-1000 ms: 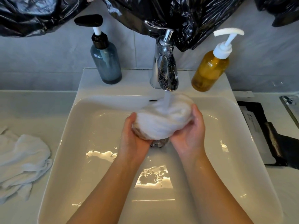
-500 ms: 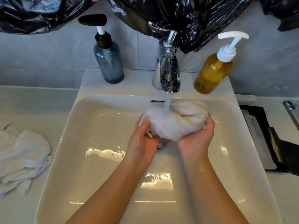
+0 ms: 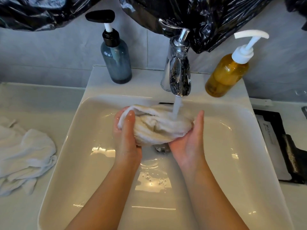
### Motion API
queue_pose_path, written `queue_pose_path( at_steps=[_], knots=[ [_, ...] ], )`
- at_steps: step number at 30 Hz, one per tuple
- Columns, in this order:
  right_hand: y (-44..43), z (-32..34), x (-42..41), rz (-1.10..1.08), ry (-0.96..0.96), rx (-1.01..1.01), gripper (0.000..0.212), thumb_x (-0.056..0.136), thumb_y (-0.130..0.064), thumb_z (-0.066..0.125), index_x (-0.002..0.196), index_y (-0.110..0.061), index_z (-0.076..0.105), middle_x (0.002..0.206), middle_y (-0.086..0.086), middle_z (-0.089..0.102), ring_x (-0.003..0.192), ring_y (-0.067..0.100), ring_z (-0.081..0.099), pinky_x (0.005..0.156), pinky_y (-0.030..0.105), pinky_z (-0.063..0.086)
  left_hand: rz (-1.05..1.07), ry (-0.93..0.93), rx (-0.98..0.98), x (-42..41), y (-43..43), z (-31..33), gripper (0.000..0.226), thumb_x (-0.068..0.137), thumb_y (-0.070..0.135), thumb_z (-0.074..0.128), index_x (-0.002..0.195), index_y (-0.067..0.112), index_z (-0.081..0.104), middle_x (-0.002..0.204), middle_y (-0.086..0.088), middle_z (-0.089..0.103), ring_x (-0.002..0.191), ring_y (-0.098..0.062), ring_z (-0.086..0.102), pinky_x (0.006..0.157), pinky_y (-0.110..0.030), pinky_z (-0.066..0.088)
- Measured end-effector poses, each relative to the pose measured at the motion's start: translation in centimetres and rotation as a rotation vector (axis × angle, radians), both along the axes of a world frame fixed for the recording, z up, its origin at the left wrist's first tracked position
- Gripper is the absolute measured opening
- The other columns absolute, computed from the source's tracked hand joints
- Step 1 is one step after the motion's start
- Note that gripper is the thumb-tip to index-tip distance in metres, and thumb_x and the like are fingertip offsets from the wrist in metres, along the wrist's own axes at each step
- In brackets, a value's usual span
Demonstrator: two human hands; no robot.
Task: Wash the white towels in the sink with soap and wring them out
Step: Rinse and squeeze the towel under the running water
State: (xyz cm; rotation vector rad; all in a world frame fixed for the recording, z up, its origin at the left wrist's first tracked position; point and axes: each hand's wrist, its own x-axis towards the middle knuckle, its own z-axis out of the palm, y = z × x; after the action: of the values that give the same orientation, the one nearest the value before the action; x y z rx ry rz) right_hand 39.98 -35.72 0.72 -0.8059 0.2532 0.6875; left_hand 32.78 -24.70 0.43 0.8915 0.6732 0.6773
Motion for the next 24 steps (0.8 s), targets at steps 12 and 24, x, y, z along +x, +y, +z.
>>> queue_pose_path(
  at_steps=[12, 24],
  knots=[
    [-0.1, -0.4, -0.4, -0.161, -0.017, -0.101, 0.080, 0.071, -0.051, 0.075, 0.137, -0.011, 0.055, 0.128, 0.020, 0.065, 0.114, 0.037, 0.066, 0.099, 0.058, 0.050, -0.168, 0.131, -0.228, 0.6, -1.6, -0.3, 0.101, 0.069, 0.076, 0.068, 0.138, 0.005, 0.049, 0.131, -0.026, 0.059, 0.120, -0.036, 0.060, 0.105, -0.058, 0.043],
    [-2.6, 0.3, 2.2, 0.033, -0.369, 0.057, 0.055, 0.064, -0.032, 0.075, 0.102, 0.001, 0.052, 0.083, 0.011, 0.065, 0.074, 0.023, 0.067, 0.062, 0.027, 0.054, -0.391, 0.273, -0.336, 3.9, -2.7, 1.9, 0.034, 0.100, 0.008, 0.036, 0.078, -0.003, 0.060, 0.063, -0.015, 0.066, 0.058, -0.024, 0.069, 0.054, -0.025, 0.054]
  ],
)
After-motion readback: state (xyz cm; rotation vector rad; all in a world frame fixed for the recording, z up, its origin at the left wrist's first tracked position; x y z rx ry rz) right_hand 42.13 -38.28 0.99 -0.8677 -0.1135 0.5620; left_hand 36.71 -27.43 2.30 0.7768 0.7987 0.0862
